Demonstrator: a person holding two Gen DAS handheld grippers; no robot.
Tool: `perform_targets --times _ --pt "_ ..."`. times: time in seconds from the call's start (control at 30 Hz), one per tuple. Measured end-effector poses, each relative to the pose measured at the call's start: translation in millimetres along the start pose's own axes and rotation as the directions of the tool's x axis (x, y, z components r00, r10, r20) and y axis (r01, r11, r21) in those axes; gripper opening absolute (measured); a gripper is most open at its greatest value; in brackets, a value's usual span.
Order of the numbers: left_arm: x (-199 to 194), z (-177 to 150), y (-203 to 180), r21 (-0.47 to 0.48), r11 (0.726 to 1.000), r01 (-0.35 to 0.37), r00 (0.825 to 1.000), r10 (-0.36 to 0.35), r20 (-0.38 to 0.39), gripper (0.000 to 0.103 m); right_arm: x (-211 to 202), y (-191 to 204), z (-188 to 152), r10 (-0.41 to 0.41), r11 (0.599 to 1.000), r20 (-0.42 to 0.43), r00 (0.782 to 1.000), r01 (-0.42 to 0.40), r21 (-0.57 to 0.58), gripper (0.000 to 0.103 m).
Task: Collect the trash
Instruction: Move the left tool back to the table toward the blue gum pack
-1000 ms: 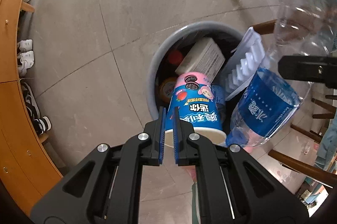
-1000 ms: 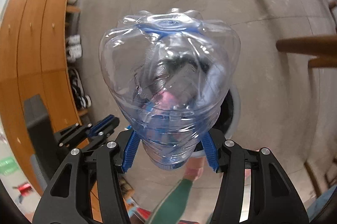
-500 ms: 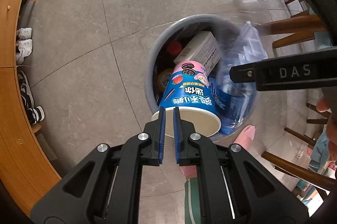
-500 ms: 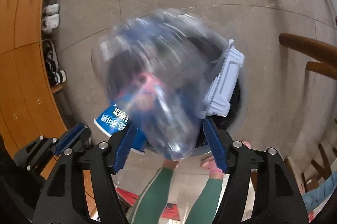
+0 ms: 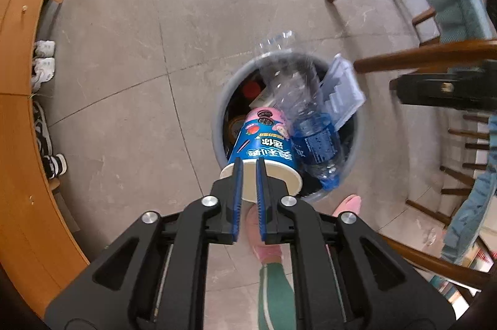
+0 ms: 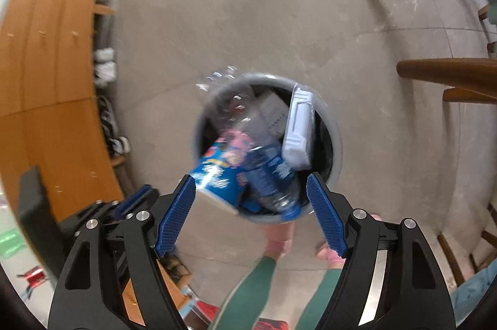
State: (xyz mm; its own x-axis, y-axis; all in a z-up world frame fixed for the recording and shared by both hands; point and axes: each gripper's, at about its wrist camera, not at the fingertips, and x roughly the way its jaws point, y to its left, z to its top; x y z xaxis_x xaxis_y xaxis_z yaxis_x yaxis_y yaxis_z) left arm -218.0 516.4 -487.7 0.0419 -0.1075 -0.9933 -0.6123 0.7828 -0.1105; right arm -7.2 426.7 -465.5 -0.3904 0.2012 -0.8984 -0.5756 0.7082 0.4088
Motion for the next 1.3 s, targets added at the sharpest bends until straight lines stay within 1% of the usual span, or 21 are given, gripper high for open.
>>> perform_targets --times 0.07,0.17,0.23,0.3,0.37,0.4,0.53,0.63,0.67,0.73,0.8,0.83,0.87,0.9,0.93,0.97,1.07,1.17,1.23,1.27,1.3 --pt "-20.3 -0.4 -2.3 -0.002 1.0 -0.017 1.0 0.017 0.017 0.011 -29.0 6.5 -8.2 0.033 0.999 0.039 0.999 -0.034 0.002 0.074" --pt "-67.2 0.6 -3.3 -0.014 0.999 -0.043 0.998 0.043 0.054 0.011 -89.9 17.1 -24.5 0.088 0.996 0.113 0.99 -0.088 -0.007 0.074" --pt "-109.0 2.2 -5.5 -0.018 0.997 -0.075 0.993 0.076 0.091 0.011 -127.7 22.9 -34.2 0.113 0.994 0.156 0.981 -0.112 -0.014 0.074" --pt "-148.4 4.7 -9.7 -0.023 0.995 -0.095 0.987 0.097 0.132 0.015 -170.8 29.1 -47.4 0.141 0.99 0.199 0.97 -0.139 -0.027 0.074" --pt "-184.1 5.4 -16.9 -0.023 0.995 -0.098 0.98 0.101 0.171 0.023 -200.9 32.6 -57.9 0.155 0.988 0.228 0.961 -0.149 -0.044 0.074" --pt "-200.3 6.8 -20.5 -0.018 0.994 -0.11 0.976 0.111 0.189 0.024 -220.8 33.3 -65.2 0.154 0.988 0.251 0.956 -0.147 -0.046 0.074" --pt "-250.7 8.8 -37.3 0.004 0.991 -0.136 0.962 0.131 0.238 0.024 -270.3 29.0 -87.8 0.163 0.987 0.302 0.939 -0.153 -0.055 0.074" --pt "-286.0 7.2 -54.0 0.019 0.989 -0.147 0.952 0.136 0.274 0.037 -302.8 23.0 -105.2 0.16 0.987 0.342 0.926 -0.151 -0.053 0.074" --pt "-298.6 6.5 -61.7 0.033 0.989 -0.147 0.947 0.131 0.292 0.041 -311.5 20.2 -111.1 0.164 0.987 0.352 0.921 -0.155 -0.053 0.074" --pt "-318.5 6.8 -73.7 0.055 0.987 -0.151 0.94 0.126 0.316 0.043 -331.8 14.6 -121.5 0.162 0.987 0.381 0.91 -0.158 -0.041 0.074" --pt "-339.7 8.0 -91.2 0.086 0.985 -0.152 0.933 0.114 0.342 0.046 -353.6 6.7 -132.4 0.168 0.985 0.415 0.894 -0.173 -0.026 0.074" --pt "-348.2 9.3 -99.6 0.098 0.983 -0.155 0.929 0.111 0.354 0.05 -363.0 1.6 -136.8 0.168 0.984 0.431 0.887 -0.179 -0.014 0.074" --pt "-357.1 9.4 -108.5 0.109 0.981 -0.16 0.923 0.11 0.368 0.052 -369.3 -3.5 -140.6 0.166 0.983 0.444 0.881 -0.183 -0.005 0.074" --pt "-367.0 9.7 -120.1 0.127 0.978 -0.163 0.917 0.103 0.386 0.057 -381.3 -11.1 -147.5 0.163 0.982 0.465 0.87 -0.189 0.011 0.074" --pt "-374.3 10.6 -130.7 0.143 0.976 -0.163 0.912 0.094 0.398 0.059 -390.4 -15.8 -152.5 0.158 0.981 0.481 0.862 -0.191 0.021 0.074" --pt "-383.8 12.0 -144.4 0.17 0.972 -0.165 0.906 0.082 0.415 0.059 -400.7 -22.7 -159.1 0.149 0.981 0.502 0.852 -0.191 0.033 0.074" --pt "-396.6 12.6 -177.3 0.238 0.958 -0.158 0.899 0.039 0.437 0.059 -425.0 -44.7 -178.7 0.114 0.98 0.549 0.828 -0.185 0.075 0.075" --pt "-408.7 10.3 -218.3 0.319 0.936 -0.15 0.893 -0.011 0.45 0.062 -446.9 -74.2 -202.9 0.059 0.976 0.588 0.807 -0.17 0.136 0.075" --pt "-411.0 6.8 -248.2 0.382 0.912 -0.151 0.891 -0.042 0.452 0.066 -455.2 -92.4 -218.3 0.028 0.969 0.604 0.797 -0.17 0.18 0.075" --pt "-411.1 5.7 -267.2 0.419 0.895 -0.151 0.893 -0.058 0.447 0.066 -459.6 -101.6 -225.9 0.011 0.965 0.61 0.792 -0.168 0.202 0.075" --pt "-412.2 3.6 -278.6 0.441 0.885 -0.147 0.894 -0.072 0.441 0.066 -464.8 -115.4 -236.5 -0.011 0.958 0.619 0.786 -0.168 0.231 0.075"
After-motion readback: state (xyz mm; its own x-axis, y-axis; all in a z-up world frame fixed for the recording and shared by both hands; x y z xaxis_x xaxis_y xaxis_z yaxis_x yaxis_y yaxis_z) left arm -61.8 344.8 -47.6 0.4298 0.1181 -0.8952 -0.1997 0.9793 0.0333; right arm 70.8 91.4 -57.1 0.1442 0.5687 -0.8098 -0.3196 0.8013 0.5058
